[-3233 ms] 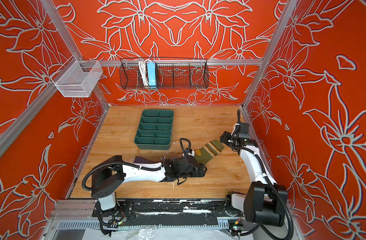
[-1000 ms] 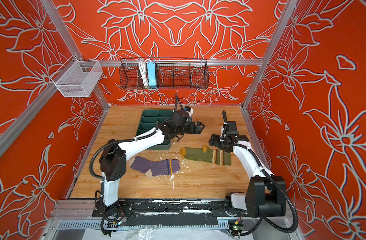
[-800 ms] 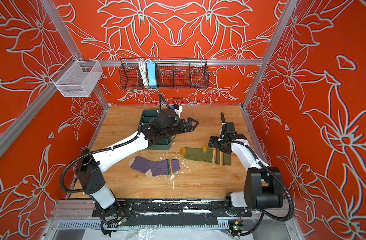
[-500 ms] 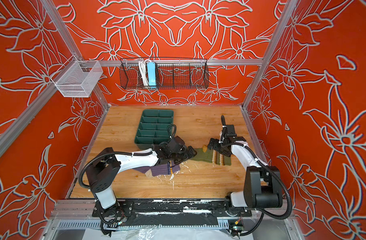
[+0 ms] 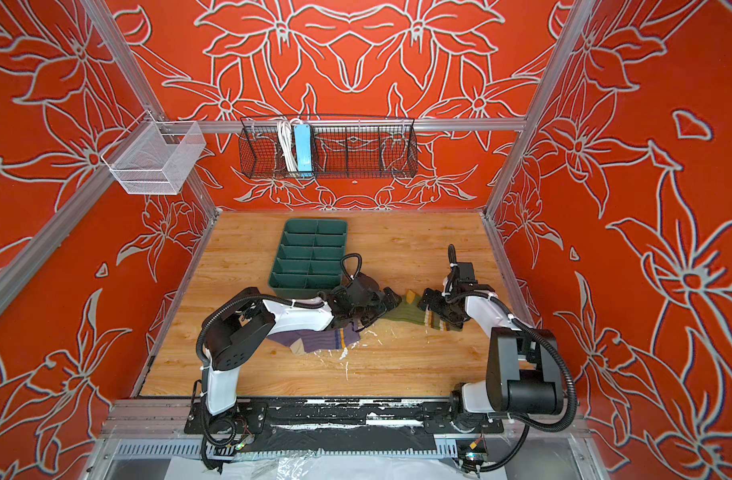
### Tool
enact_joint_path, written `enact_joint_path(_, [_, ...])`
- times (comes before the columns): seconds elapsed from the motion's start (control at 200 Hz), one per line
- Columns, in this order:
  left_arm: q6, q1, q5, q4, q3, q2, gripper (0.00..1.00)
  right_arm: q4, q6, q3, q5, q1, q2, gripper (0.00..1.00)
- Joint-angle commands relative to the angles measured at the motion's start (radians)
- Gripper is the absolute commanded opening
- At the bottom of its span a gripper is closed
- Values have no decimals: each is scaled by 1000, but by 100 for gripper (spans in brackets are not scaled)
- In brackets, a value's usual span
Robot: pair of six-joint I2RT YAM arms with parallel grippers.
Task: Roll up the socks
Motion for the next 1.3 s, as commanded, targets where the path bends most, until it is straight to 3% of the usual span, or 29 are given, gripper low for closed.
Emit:
enact_joint_path(0.0, [98, 21, -78, -90, 55, 25, 97, -14, 55, -56, -13, -1, -48, 98])
enact_joint_path(0.165, [239, 27, -150, -173, 130, 42, 98, 41, 162, -142, -65, -1, -99, 98])
enact_joint_path(0.3, [302, 45, -178, -124, 155, 69, 97, 89, 287, -229, -114, 7, -172, 98])
enact_joint_path(0.45, [335, 51, -179, -63, 181, 107, 97, 82, 437, -310, -114, 39, -368, 98])
enact_joint_path(0.56, [367, 56, -207, -60, 180, 87, 97, 43, 476, -313, -103, 45, -522, 98])
enact_joint_path(0.691, [423, 77, -248, -96, 162, -6, 97, -56, 341, -177, -88, 44, -550, 98])
enact_joint_path(0.866, [552, 99, -268, -337, 242, -137, 97, -127, 143, 36, -136, 45, -346, 98])
enact_joint_path(0.931, [618, 99, -275, -323, 210, -208, 97, -93, 109, 80, -177, 44, -271, 98])
enact_joint_path(0.991, [681, 101, -284, -274, 158, -281, 97, -116, 71, 123, -145, 44, -202, 98])
enact_joint_path(1.126, [765, 125, -233, -275, 100, -410, 97, -128, 30, 98, -32, 58, -136, 98])
enact_joint_path(1.291, [901, 140, -117, -234, 21, -526, 97, -142, 38, -8, 63, 152, -137, 98])
